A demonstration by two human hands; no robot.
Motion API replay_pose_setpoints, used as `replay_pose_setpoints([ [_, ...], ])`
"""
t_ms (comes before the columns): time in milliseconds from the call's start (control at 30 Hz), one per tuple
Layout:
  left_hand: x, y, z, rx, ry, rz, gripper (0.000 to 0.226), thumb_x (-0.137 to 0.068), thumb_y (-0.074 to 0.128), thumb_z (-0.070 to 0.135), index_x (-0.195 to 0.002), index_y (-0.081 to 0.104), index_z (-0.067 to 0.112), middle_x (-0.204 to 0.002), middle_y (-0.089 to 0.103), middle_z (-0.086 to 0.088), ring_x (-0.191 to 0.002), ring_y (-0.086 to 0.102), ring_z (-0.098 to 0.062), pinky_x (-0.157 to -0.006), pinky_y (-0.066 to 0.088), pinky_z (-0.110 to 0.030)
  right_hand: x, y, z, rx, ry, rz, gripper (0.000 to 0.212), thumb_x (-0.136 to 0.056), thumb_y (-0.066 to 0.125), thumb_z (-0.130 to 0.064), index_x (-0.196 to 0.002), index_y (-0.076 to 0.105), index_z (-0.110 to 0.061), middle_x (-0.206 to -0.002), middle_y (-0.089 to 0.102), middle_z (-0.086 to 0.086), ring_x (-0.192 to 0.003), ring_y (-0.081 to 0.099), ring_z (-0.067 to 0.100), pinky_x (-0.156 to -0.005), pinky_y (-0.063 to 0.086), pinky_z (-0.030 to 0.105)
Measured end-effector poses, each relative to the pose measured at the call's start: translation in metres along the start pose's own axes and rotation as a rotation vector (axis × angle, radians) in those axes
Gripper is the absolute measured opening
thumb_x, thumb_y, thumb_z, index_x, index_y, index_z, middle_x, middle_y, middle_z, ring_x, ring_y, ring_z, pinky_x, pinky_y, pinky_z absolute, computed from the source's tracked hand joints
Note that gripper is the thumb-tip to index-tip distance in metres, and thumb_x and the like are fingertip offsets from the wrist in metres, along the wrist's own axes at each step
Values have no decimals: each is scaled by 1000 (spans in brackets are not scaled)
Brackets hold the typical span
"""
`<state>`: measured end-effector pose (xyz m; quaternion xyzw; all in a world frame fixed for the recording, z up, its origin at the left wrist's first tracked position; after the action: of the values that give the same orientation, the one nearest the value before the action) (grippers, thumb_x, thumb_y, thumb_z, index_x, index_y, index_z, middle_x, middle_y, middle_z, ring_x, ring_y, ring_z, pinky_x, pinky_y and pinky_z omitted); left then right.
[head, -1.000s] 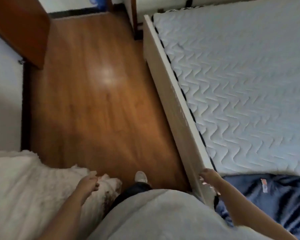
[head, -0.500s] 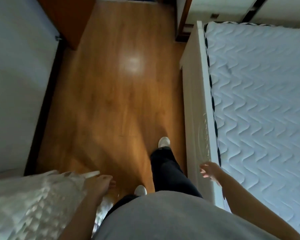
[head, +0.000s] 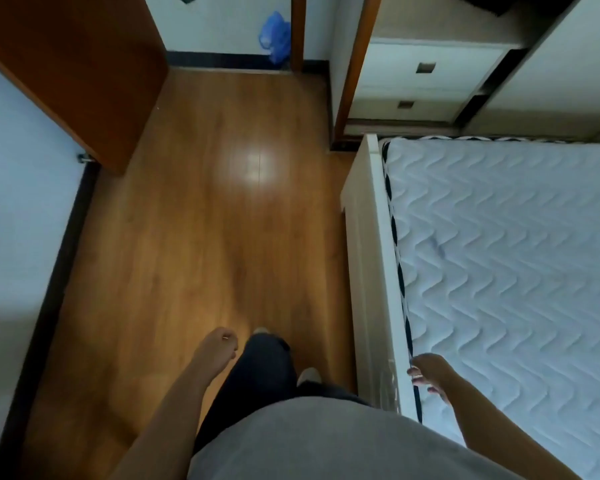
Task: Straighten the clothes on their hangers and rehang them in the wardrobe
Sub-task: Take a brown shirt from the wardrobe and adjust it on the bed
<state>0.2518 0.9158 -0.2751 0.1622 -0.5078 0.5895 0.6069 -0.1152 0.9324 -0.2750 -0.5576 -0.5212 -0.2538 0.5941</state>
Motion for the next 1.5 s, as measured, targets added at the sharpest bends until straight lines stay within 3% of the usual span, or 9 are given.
replay_pose_setpoints([
  [267, -119, -93, 59, 367, -421, 22, 16, -93, 40, 10, -94, 52, -2, -90, 59, -14, -91, 54, -27, -88, 35, -37, -47, 10, -197, 57, -41, -66, 23, -94, 40, -4, -108, 54, 9, -115, 58, 28, -89, 51, 24, -53, 34, 22],
  [500, -231, -190, 209, 89, -316, 42, 23, -93, 38, 2, -74, 50, -1, -77, 56, -15, -64, 49, -23, -52, 39, -25, -63, -5, -422, 52, -271, -94, 21, -95, 42, -4, -107, 55, 6, -85, 54, 11, -66, 49, 16, -54, 40, 17],
  [633, -285, -200, 319, -21, -227, 32, 23, -94, 39, 4, -73, 50, 3, -71, 52, -11, -61, 49, -20, -50, 32, -27, -79, -31, -516, -38, -469, -83, 15, -94, 44, -9, -106, 54, -9, -94, 57, 6, -89, 56, 20, -72, 44, 20],
  [767, -327, -168, 444, -14, -50, -55, 23, -95, 40, 12, -109, 52, -1, -98, 60, -17, -79, 56, -22, -53, 33, -26, -116, -84, -551, -179, -389, -58, 20, -95, 39, -2, -109, 54, 1, -88, 54, 16, -65, 58, 17, -57, 47, 11],
  [833, -337, -144, 515, 14, 86, -124, 19, -96, 39, 12, -93, 56, 4, -92, 59, -13, -71, 61, -16, -53, 32, -24, -138, -119, -553, -178, -293, -14, 21, -96, 37, -2, -108, 52, 5, -87, 57, 17, -60, 55, 15, -41, 42, 9],
  [933, -331, -116, 624, -11, 296, -154, 21, -96, 38, 10, -81, 53, 7, -78, 57, -6, -71, 59, -18, -47, 37, -13, -160, -182, -549, -314, -171, 91, 30, -94, 42, -6, -114, 52, 15, -116, 59, 31, -74, 51, 22, -52, 37, 21],
  [1067, -300, -99, 738, -266, 724, -217, 15, -95, 42, 23, -93, 53, 33, -94, 62, 9, -93, 62, -11, -79, 45, -19, -169, -261, -568, -548, -112, 221, 27, -95, 45, -15, -115, 54, 1, -111, 63, 19, -85, 56, 26, -78, 33, 32],
  [1267, -271, -85, 870, -463, 1166, -209, 27, -94, 42, 33, -119, 50, 30, -110, 58, 19, -104, 53, 4, -93, 44, -18, -176, -341, -639, -793, -249, 455, 18, -95, 44, -10, -108, 55, -1, -104, 60, 18, -88, 55, 27, -59, 37, 26],
  [1500, -242, -21, 1007, -434, 1388, -459, 18, -93, 45, 34, -110, 48, 36, -109, 54, 23, -102, 49, 13, -78, 37, 3, -142, -413, -701, -734, -418, 776, 8, -91, 54, -13, -92, 58, -20, -88, 63, 1, -93, 61, 27, -78, 45, 31],
])
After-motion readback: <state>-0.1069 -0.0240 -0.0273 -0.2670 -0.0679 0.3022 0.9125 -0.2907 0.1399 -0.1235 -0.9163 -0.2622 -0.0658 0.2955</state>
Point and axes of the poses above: each hand's wrist, its own x-axis away from the middle knuckle, its own y-axis out of the palm, z = x × y, the point moved 1 cm from there along -x, towards the middle knuckle
